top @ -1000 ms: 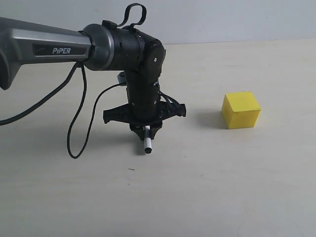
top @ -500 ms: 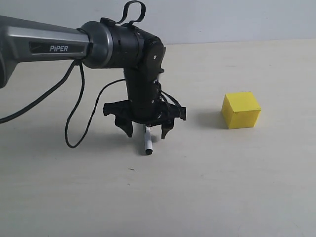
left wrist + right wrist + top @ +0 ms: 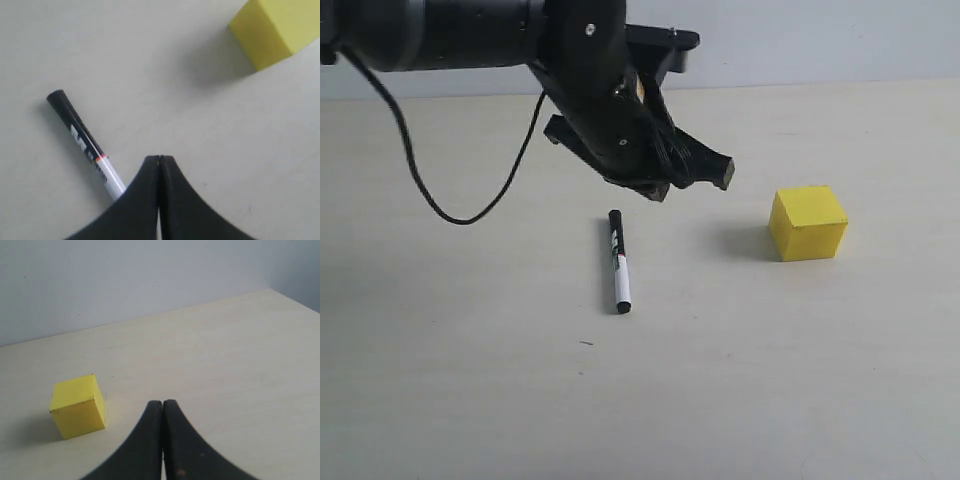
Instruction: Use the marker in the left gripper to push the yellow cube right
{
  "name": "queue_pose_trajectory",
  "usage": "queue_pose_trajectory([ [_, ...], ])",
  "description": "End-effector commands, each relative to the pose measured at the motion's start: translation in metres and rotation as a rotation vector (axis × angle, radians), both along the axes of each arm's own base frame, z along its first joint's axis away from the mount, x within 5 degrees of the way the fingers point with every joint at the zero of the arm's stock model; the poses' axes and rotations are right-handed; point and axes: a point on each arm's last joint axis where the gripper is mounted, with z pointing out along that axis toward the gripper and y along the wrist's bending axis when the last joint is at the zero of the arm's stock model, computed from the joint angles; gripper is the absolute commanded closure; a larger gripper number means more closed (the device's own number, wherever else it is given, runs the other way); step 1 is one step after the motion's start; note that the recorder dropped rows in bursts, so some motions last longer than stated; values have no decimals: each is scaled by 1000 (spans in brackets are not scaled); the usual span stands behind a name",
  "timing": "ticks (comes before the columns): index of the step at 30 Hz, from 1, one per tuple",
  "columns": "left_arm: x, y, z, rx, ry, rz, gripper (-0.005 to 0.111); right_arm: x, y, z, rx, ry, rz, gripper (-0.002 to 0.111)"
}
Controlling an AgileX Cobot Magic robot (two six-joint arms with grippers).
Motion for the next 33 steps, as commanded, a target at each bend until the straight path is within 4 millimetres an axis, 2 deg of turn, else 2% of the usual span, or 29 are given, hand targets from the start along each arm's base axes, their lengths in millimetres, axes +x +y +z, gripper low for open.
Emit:
queue_pose_trajectory([
  [1,-11,16,21,-115,-155,-44,107,0,0,-1,-4,-8,-2,108],
  [5,-21,42,30,-181,-260,-48,107,0,0,-1,-4,-8,-2,108],
  [7,-24,73,40,-243,-344,8,107,0,0,-1,-4,-8,-2,108],
  [12,-27,172,42,-276,-441,277,107,0,0,-1,-4,-8,-2,108],
  [16,-29,216,37,-181,-359,412,107,0,0,-1,-4,-8,-2,108],
  [19,-26,227,34,-160,-339,453,107,0,0,-1,-4,-8,-2,108],
  [29,-26,228,34,-160,-339,456,107,0,0,-1,-4,-8,-2,108],
  [33,-30,230,41,-79,-413,341,107,0,0,-1,-4,-8,-2,108],
])
